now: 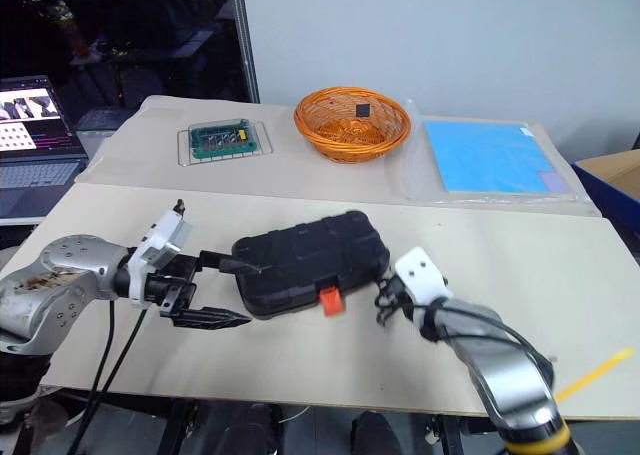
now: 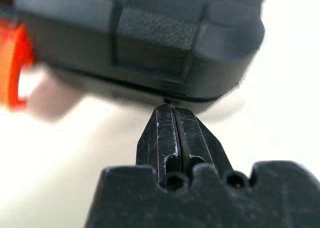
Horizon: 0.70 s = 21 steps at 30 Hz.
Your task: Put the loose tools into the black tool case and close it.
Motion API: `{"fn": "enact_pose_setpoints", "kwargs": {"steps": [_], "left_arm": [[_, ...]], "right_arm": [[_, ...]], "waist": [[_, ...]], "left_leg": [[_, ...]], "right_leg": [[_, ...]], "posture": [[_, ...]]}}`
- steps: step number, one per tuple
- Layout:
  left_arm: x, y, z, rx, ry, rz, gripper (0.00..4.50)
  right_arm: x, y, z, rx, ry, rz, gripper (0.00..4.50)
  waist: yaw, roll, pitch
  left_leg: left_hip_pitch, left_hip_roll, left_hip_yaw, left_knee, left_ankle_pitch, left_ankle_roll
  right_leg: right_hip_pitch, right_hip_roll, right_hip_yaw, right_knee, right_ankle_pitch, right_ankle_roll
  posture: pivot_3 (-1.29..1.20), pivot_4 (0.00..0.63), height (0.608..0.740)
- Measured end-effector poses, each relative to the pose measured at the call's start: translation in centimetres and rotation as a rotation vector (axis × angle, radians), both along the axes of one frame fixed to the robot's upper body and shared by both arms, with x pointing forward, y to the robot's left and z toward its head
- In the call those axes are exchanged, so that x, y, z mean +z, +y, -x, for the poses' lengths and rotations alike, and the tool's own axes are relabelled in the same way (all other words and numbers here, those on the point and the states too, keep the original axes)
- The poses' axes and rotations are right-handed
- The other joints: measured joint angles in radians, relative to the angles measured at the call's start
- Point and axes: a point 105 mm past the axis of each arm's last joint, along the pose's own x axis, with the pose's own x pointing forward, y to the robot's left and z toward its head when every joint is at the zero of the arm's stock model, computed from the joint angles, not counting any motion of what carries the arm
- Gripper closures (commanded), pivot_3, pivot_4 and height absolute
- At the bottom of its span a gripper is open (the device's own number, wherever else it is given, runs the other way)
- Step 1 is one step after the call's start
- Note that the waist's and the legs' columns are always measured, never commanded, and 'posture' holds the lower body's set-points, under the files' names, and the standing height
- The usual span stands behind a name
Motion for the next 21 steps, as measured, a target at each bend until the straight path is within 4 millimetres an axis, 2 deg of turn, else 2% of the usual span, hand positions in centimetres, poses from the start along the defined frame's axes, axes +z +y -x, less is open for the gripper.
{"fn": "enact_pose_setpoints", "kwargs": {"steps": [3,5,7,10,11,13,16,17,21], "left_arm": [[-0.9,-0.8,-0.8,0.026,-0.015,-0.010,0.09],[-1.0,-1.6,-1.1,0.020,-0.033,-0.010,0.00],[-0.9,-1.8,-1.4,0.026,-0.052,-0.020,0.00],[-0.7,-1.7,-1.9,0.038,-0.072,-0.036,0.00],[-0.9,-1.8,-1.9,0.040,-0.069,-0.044,0.00],[-1.5,-1.9,-1.9,0.037,-0.056,-0.065,0.00],[-2.5,-2.1,-1.8,0.024,-0.034,-0.100,0.00],[-2.8,-2.1,-1.8,0.026,-0.031,-0.112,0.00],[-3.2,-1.9,-2.0,0.020,-0.039,-0.117,0.00]], "right_arm": [[0.0,0.6,-2.5,0.005,-0.006,0.009,4.50],[0.1,0.4,-3.0,0.024,0.010,0.019,3.90],[0.3,-0.3,-2.3,0.062,0.038,0.025,3.36],[1.0,-1.4,0.0,0.107,0.089,-0.006,2.33],[1.5,-1.4,1.3,0.138,0.116,-0.041,2.00],[2.6,-0.5,3.1,0.197,0.133,-0.105,1.28],[3.7,1.5,4.5,0.272,0.135,-0.167,0.22],[3.5,1.8,4.6,0.271,0.142,-0.180,0.05],[1.8,3.0,4.1,0.226,0.184,-0.197,0.05]], "waist": [[-0.001,0.000,0.000],[0.002,0.000,0.000],[0.011,0.000,0.000],[0.023,0.001,0.000],[0.024,0.001,0.000],[0.021,0.001,0.000],[0.010,0.001,0.000],[0.008,0.001,0.000],[0.004,0.001,0.000]], "left_leg": [[-0.005,0.000,0.000,0.000,0.001,0.002],[-0.011,0.000,-0.001,0.000,0.001,0.002],[-0.012,-0.001,-0.001,-0.001,0.001,0.002],[-0.013,-0.002,-0.001,-0.002,-0.001,0.002],[-0.013,-0.001,-0.002,-0.002,-0.002,0.002],[-0.012,-0.001,-0.002,-0.001,-0.002,0.002],[-0.008,0.001,-0.004,0.000,-0.002,0.002],[-0.008,0.001,-0.005,0.001,-0.002,0.002],[-0.008,0.001,-0.004,0.002,-0.001,0.001]], "right_leg": [[-0.002,0.002,0.001,0.001,0.003,0.006],[-0.005,0.003,0.001,0.001,0.002,0.009],[-0.005,0.002,0.001,0.001,0.001,0.011],[-0.005,0.002,0.001,0.000,-0.001,0.012],[-0.005,0.002,0.001,0.000,-0.001,0.011],[-0.005,0.003,0.001,0.001,-0.001,0.011],[-0.001,0.005,0.001,0.001,-0.001,0.010],[-0.001,0.005,0.001,0.001,-0.002,0.010],[-0.001,0.004,0.001,0.001,-0.002,0.002]], "posture": [[0.00,0.150,0.740],[0.00,0.150,0.740],[0.00,0.150,0.740],[0.00,0.150,0.740],[0.00,0.150,0.740],[0.00,0.150,0.740],[0.00,0.150,0.740],[0.00,0.150,0.740],[0.00,0.150,0.740]]}}
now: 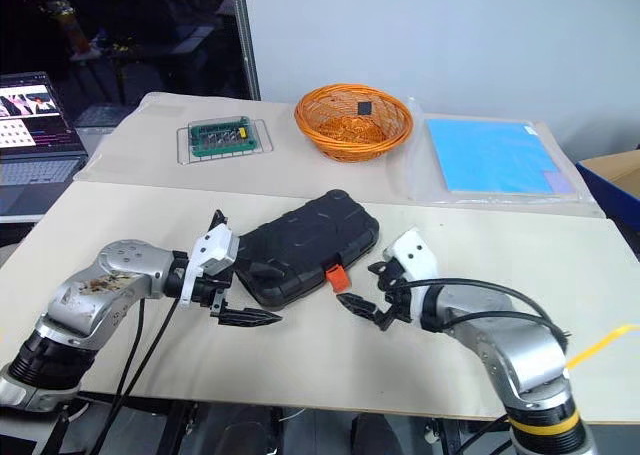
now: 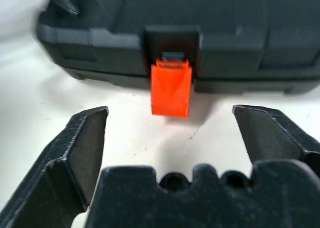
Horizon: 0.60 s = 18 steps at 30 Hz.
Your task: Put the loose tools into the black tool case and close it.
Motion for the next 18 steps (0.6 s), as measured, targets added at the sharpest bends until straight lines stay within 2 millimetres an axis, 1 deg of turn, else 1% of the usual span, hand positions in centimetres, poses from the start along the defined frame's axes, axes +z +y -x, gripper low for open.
{"fn": "enact_pose_setpoints", "kwargs": {"steps": [4,6,8,12,15,17,18], "left_arm": [[-0.1,0.1,0.0,-0.010,-0.007,0.005,0.00],[-0.1,0.1,0.0,-0.013,-0.010,0.006,0.00],[-0.1,0.1,0.1,-0.015,-0.011,0.007,0.00],[-0.2,0.3,0.1,-0.010,-0.012,0.010,0.00],[-0.2,0.3,0.1,-0.007,-0.015,0.012,0.00],[-0.3,0.3,0.1,-0.007,-0.022,0.014,0.00],[-0.3,0.3,0.1,-0.007,-0.024,0.014,0.00]], "right_arm": [[-1.2,1.1,-0.9,-0.045,0.015,0.000,0.05],[-1.9,1.4,-1.2,-0.063,0.029,0.005,0.05],[-2.2,1.5,-1.5,-0.079,0.030,0.004,0.05],[-1.9,1.8,-2.0,-0.094,0.019,-0.006,1.07],[-2.0,1.9,-2.0,-0.094,0.024,-0.014,2.09],[-2.0,2.2,-1.9,-0.082,0.027,-0.017,2.85],[-2.0,2.3,-1.8,-0.076,0.028,-0.018,3.13]], "waist": [[-0.002,0.000,0.000],[-0.002,0.000,0.000],[-0.002,0.000,0.000],[-0.002,0.000,0.000],[-0.003,0.001,0.000],[-0.003,0.001,0.000],[-0.002,0.001,0.000]], "left_leg": [[0.000,0.000,0.000,0.001,0.000,0.000],[-0.001,0.000,0.000,0.001,0.000,0.000],[-0.001,0.000,0.000,0.000,0.000,0.000],[-0.001,0.000,0.000,0.000,0.000,0.000],[-0.001,0.000,0.000,0.000,0.000,0.000],[-0.001,0.000,0.000,0.000,0.000,0.000],[-0.001,0.000,0.000,0.000,0.000,0.000]], "right_leg": [[0.000,0.000,0.000,0.001,0.000,0.001],[0.000,0.000,0.000,0.001,0.003,0.006],[0.000,0.000,0.000,0.001,0.002,0.007],[0.000,0.000,0.000,0.001,0.002,0.007],[0.000,0.000,0.000,0.001,0.002,0.007],[0.000,0.000,0.000,0.001,0.002,0.007],[0.000,0.000,0.000,0.001,0.002,0.007]], "posture": [[0.00,0.150,0.740],[0.00,0.150,0.740],[0.00,0.150,0.740],[0.00,0.150,0.740],[0.00,0.150,0.740],[0.00,0.150,0.740],[0.00,0.150,0.740]]}}
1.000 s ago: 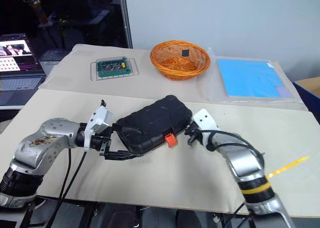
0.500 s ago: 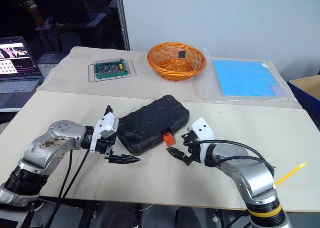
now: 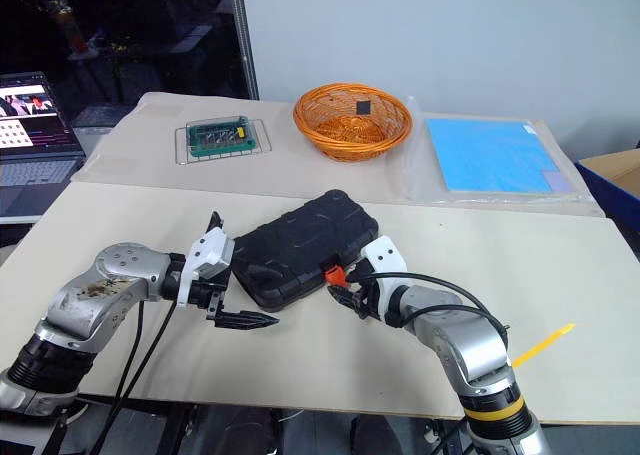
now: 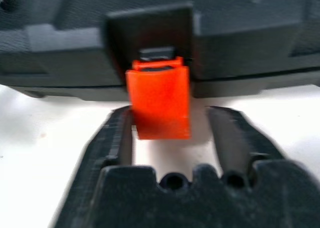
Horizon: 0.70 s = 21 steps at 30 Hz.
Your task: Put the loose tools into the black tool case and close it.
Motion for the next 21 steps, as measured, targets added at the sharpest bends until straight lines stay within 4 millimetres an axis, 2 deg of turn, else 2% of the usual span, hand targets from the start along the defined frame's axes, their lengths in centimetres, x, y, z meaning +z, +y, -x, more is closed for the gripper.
{"fn": "enact_pose_setpoints", "kwargs": {"steps": [1,21], "left_arm": [[0.0,0.0,0.0,0.002,-0.002,-0.001,0.00],[0.3,0.1,-1.0,0.023,-0.029,-0.002,0.00]], "right_arm": [[0.0,0.0,0.0,0.003,-0.003,0.006,3.30],[1.5,0.6,-0.5,0.028,-0.077,0.003,3.31]], "waist": [[0.000,0.000,0.000],[-0.005,0.000,0.000]], "left_leg": [[0.000,0.000,0.000,0.000,0.000,0.000],[0.000,0.000,0.000,0.000,0.000,0.000]], "right_leg": [[0.000,0.000,0.000,0.000,0.000,0.000],[-0.001,0.000,0.000,0.001,0.000,0.000]], "posture": [[0.00,0.150,0.740],[0.00,0.150,0.740]]}}
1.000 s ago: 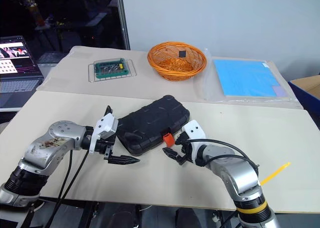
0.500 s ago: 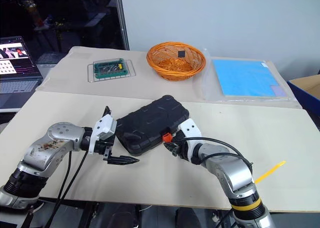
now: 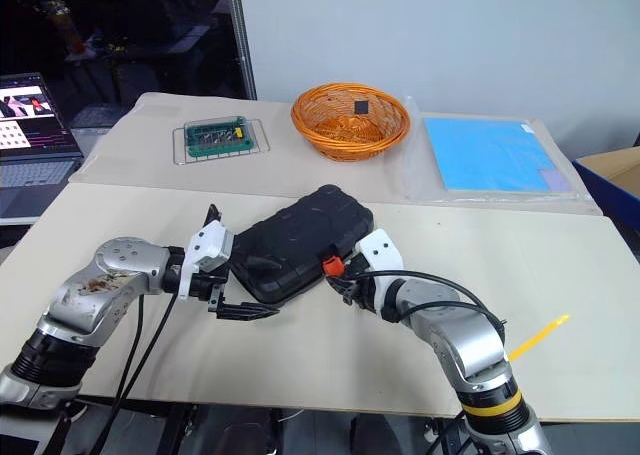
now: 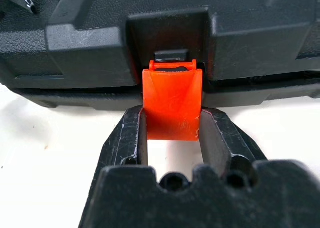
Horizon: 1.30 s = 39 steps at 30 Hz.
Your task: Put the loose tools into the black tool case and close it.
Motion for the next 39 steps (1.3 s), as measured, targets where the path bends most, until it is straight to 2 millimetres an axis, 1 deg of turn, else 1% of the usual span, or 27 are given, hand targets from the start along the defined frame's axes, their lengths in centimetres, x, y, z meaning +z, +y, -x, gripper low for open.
{"fn": "enact_pose_setpoints", "kwargs": {"steps": [2,7,12,17,19,20,22,25,26,27,29,32,33,34,35,36,37,38,39], "left_arm": [[-0.2,-0.1,0.0,0.000,0.010,-0.005,0.00],[-0.6,-0.2,0.2,-0.012,0.021,-0.039,0.00],[-0.7,-0.3,0.3,-0.014,0.011,-0.052,0.00],[-0.7,-0.3,0.2,-0.009,0.007,-0.058,0.00],[-0.7,-0.2,0.1,-0.002,0.014,-0.062,0.00],[-0.7,-0.2,0.1,0.001,0.019,-0.064,0.00],[-0.8,-0.2,0.1,0.004,0.025,-0.065,0.00],[-0.8,-0.4,0.2,0.005,0.030,-0.065,0.00],[-0.7,-0.5,0.2,0.003,0.028,-0.063,0.00],[-0.8,-0.6,0.3,0.003,0.034,-0.064,0.00],[-0.8,-0.6,0.3,0.004,0.039,-0.065,0.00],[-0.8,-0.6,0.3,0.010,0.040,-0.065,0.00],[-0.9,-0.7,0.3,0.010,0.041,-0.064,0.00],[-0.9,-0.7,0.3,0.011,0.042,-0.065,0.00],[-0.9,-0.6,0.2,0.012,0.042,-0.064,0.00],[-0.8,-0.6,0.2,0.012,0.041,-0.065,0.00],[-0.8,-0.6,0.2,0.013,0.042,-0.065,0.00],[-0.8,-0.6,0.2,0.013,0.042,-0.065,0.00],[-0.8,-0.6,0.2,0.014,0.042,-0.065,0.00]], "right_arm": [[0.5,0.1,-0.2,0.004,-0.026,-0.003,3.31],[0.3,0.1,0.0,0.023,-0.019,0.015,3.31],[0.3,0.0,0.0,0.031,-0.024,0.021,3.31],[-0.2,0.7,-0.6,0.017,-0.041,0.001,3.31],[-0.4,0.8,-0.8,0.018,-0.049,-0.001,2.30],[-0.5,0.9,-0.9,0.018,-0.047,-0.003,2.18],[-0.6,1.0,-0.9,0.021,-0.045,-0.009,1.49],[-0.4,1.2,-0.4,0.031,-0.050,-0.023,1.49],[-0.1,0.9,0.0,0.030,-0.064,-0.026,1.49],[0.3,0.2,0.4,0.019,-0.069,-0.037,1.49],[0.9,-0.8,0.7,-0.005,-0.076,-0.055,1.49],[1.4,-1.5,1.0,-0.024,-0.064,-0.092,2.18],[1.1,-1.8,1.2,-0.034,-0.043,-0.100,2.48],[0.8,-1.9,1.3,-0.038,-0.028,-0.102,2.95],[0.7,-1.9,1.3,-0.038,-0.020,-0.103,3.25],[0.7,-1.9,1.3,-0.037,-0.019,-0.106,3.62],[0.7,-1.8,1.3,-0.035,-0.019,-0.112,3.86],[0.8,-1.5,1.2,-0.027,-0.017,-0.123,4.27],[0.8,-1.4,1.2,-0.024,-0.014,-0.124,4.45]], "waist": [[0.000,0.000,0.000],[0.002,0.000,0.000],[0.004,0.001,0.000],[-0.001,0.001,-0.001],[-0.004,0.002,-0.002],[-0.005,0.002,-0.002],[-0.007,0.002,-0.002],[-0.004,0.003,-0.002],[-0.001,0.003,-0.002],[0.003,0.003,-0.003],[0.005,0.003,-0.003],[0.006,0.003,-0.004],[0.005,0.003,-0.004],[0.005,0.003,-0.004],[0.005,0.003,-0.004],[0.005,0.004,-0.004],[0.005,0.004,-0.004],[0.004,0.004,-0.004],[0.004,0.004,-0.004]], "left_leg": [[0.000,0.000,0.000,0.000,0.000,0.000],[0.000,0.000,0.000,-0.001,0.000,0.000],[0.000,0.000,0.000,-0.001,0.000,0.000],[0.001,0.000,0.000,-0.001,0.000,0.000],[0.004,0.000,0.000,-0.001,0.000,0.000],[0.005,0.001,0.000,-0.001,0.000,0.000],[0.007,0.001,0.000,-0.002,0.000,0.000],[0.008,0.002,0.000,-0.002,0.000,0.000],[0.008,0.001,0.000,-0.002,0.000,0.000],[0.007,0.001,0.000,-0.002,0.000,0.000],[0.008,0.001,0.000,-0.002,0.000,0.000],[0.009,0.001,0.000,-0.004,0.000,0.000],[0.010,0.001,0.000,-0.004,0.000,0.000],[0.011,0.001,0.000,-0.004,0.000,0.000],[0.011,0.001,0.000,-0.004,0.000,0.000],[0.011,0.001,0.000,-0.004,0.000,0.000],[0.011,0.001,0.000,-0.004,0.000,-0.001],[0.011,0.001,0.000,-0.004,0.000,-0.001],[0.011,0.001,0.000,-0.004,0.000,-0.001]], "right_leg": [[0.000,0.000,0.000,0.000,0.000,0.000],[0.000,0.000,0.000,0.000,0.000,0.000],[0.000,0.000,0.000,0.000,-0.001,0.000],[0.001,0.000,0.000,0.000,-0.001,0.000],[0.002,0.001,0.000,0.000,0.000,-0.001],[0.003,0.001,0.000,0.000,0.000,-0.001],[0.003,0.002,0.001,0.000,-0.002,-0.003],[0.004,0.002,0.001,0.000,-0.002,-0.004],[0.004,0.002,0.001,0.000,-0.001,-0.004],[0.004,0.002,0.002,0.000,-0.001,-0.004],[0.004,0.002,0.002,-0.001,-0.002,-0.003],[0.006,0.002,0.002,-0.001,-0.002,-0.003],[0.007,0.002,0.002,-0.001,-0.002,-0.004],[0.008,0.002,0.002,-0.001,-0.003,-0.006],[0.008,0.002,0.002,-0.001,-0.004,-0.008],[0.008,0.002,0.002,-0.001,-0.005,-0.008],[0.008,0.002,0.002,-0.001,-0.005,-0.008],[0.008,0.002,0.002,-0.001,-0.005,-0.008],[0.008,0.002,0.002,-0.001,-0.005,-0.008]], "posture": [[0.00,0.150,0.740],[0.00,0.150,0.740],[0.00,0.150,0.740],[0.00,0.150,0.740],[0.00,0.150,0.740],[0.00,0.150,0.740],[0.00,0.150,0.740],[0.00,0.150,0.740],[0.00,0.150,0.740],[0.00,0.150,0.740],[0.00,0.150,0.740],[0.00,0.150,0.740],[0.00,0.150,0.740],[0.00,0.150,0.740],[0.00,0.150,0.740],[0.00,0.150,0.740],[0.00,0.150,0.740],[0.00,0.150,0.740],[0.00,0.150,0.740]]}}
